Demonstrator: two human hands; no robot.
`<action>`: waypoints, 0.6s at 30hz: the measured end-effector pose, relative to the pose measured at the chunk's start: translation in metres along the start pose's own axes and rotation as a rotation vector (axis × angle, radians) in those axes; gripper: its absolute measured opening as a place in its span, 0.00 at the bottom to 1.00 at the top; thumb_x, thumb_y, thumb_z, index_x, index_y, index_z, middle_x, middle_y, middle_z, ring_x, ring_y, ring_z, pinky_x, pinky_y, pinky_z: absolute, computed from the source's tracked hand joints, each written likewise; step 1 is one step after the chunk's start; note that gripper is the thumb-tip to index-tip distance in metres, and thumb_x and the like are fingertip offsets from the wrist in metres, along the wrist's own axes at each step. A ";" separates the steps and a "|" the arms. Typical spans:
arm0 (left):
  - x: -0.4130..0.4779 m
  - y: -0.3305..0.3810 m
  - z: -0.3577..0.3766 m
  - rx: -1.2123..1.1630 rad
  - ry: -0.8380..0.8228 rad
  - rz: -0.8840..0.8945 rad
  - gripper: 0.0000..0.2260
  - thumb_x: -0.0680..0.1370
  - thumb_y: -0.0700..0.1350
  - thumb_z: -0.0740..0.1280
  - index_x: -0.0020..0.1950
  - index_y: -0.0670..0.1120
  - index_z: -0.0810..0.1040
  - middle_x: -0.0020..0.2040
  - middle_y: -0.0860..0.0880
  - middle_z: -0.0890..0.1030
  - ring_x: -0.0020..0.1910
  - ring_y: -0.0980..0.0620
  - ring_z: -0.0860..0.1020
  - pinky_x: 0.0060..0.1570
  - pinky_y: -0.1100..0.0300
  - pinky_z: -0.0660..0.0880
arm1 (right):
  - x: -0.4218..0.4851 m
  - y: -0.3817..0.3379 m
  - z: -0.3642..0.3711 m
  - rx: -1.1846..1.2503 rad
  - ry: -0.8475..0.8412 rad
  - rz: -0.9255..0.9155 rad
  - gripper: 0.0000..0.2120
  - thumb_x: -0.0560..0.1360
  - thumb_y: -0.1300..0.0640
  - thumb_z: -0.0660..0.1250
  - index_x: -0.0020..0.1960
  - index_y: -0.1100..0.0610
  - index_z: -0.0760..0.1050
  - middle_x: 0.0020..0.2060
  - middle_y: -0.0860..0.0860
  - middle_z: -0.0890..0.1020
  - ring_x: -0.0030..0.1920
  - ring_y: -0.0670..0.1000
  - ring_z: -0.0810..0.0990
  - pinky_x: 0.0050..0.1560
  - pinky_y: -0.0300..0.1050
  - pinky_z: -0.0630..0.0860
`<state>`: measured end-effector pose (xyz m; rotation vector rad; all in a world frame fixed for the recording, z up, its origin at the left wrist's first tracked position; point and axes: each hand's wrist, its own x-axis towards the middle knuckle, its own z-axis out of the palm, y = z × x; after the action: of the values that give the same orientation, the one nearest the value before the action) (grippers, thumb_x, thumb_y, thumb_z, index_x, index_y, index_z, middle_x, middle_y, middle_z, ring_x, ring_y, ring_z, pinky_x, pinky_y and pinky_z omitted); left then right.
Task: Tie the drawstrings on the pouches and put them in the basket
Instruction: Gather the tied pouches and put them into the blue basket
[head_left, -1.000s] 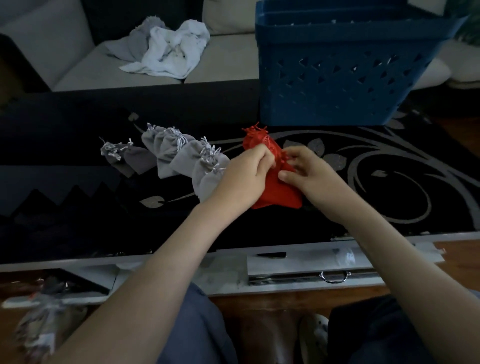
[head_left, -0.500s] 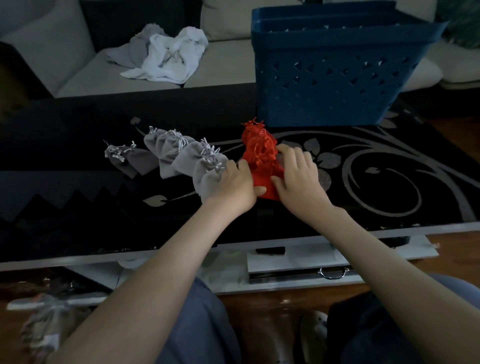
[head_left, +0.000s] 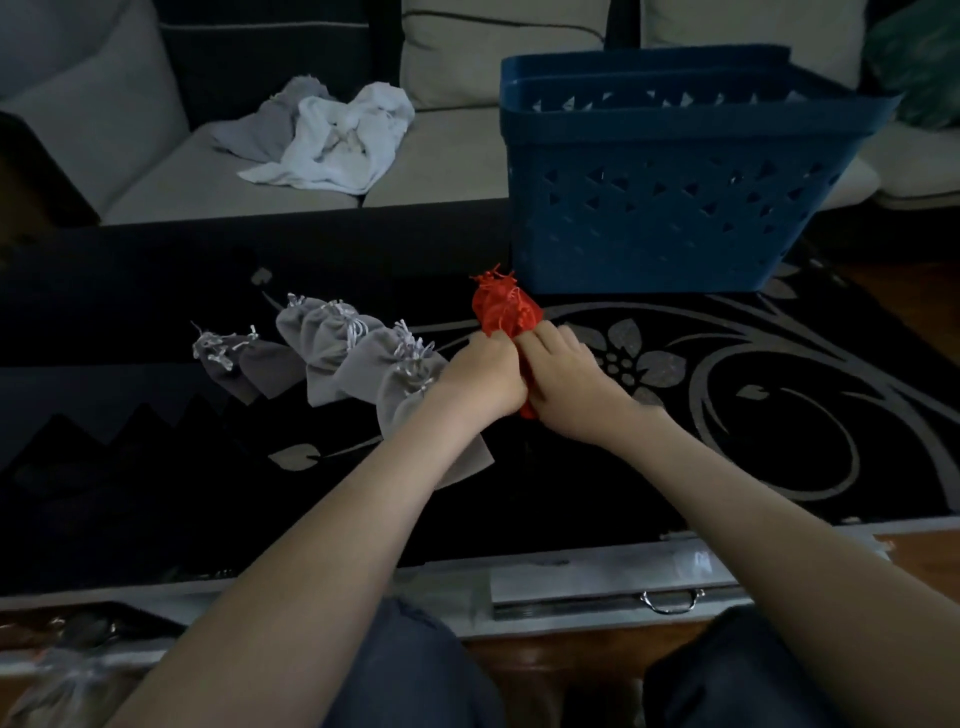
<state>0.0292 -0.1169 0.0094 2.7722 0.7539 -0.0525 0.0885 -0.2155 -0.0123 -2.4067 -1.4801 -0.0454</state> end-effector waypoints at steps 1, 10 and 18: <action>0.009 -0.001 -0.004 0.031 -0.026 0.010 0.16 0.78 0.42 0.60 0.65 0.38 0.69 0.62 0.39 0.73 0.59 0.41 0.75 0.50 0.55 0.70 | 0.005 0.002 0.003 -0.026 0.010 -0.021 0.16 0.75 0.60 0.60 0.62 0.61 0.68 0.57 0.57 0.70 0.56 0.58 0.68 0.55 0.54 0.68; 0.088 -0.016 -0.041 0.184 -0.169 0.129 0.08 0.80 0.42 0.59 0.51 0.39 0.75 0.43 0.45 0.76 0.43 0.45 0.77 0.38 0.57 0.70 | 0.089 0.032 0.013 0.061 0.007 -0.017 0.13 0.66 0.60 0.59 0.50 0.61 0.68 0.48 0.57 0.71 0.50 0.58 0.69 0.52 0.52 0.69; 0.087 -0.011 -0.042 -0.032 -0.068 0.068 0.11 0.80 0.39 0.56 0.62 0.40 0.69 0.54 0.41 0.77 0.51 0.41 0.78 0.40 0.54 0.68 | 0.100 0.020 0.015 0.133 0.075 0.227 0.10 0.73 0.60 0.61 0.53 0.59 0.66 0.52 0.55 0.71 0.53 0.56 0.68 0.52 0.48 0.59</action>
<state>0.0969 -0.0539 0.0377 2.7478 0.6382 -0.1193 0.1504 -0.1330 -0.0122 -2.4199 -1.1333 0.0132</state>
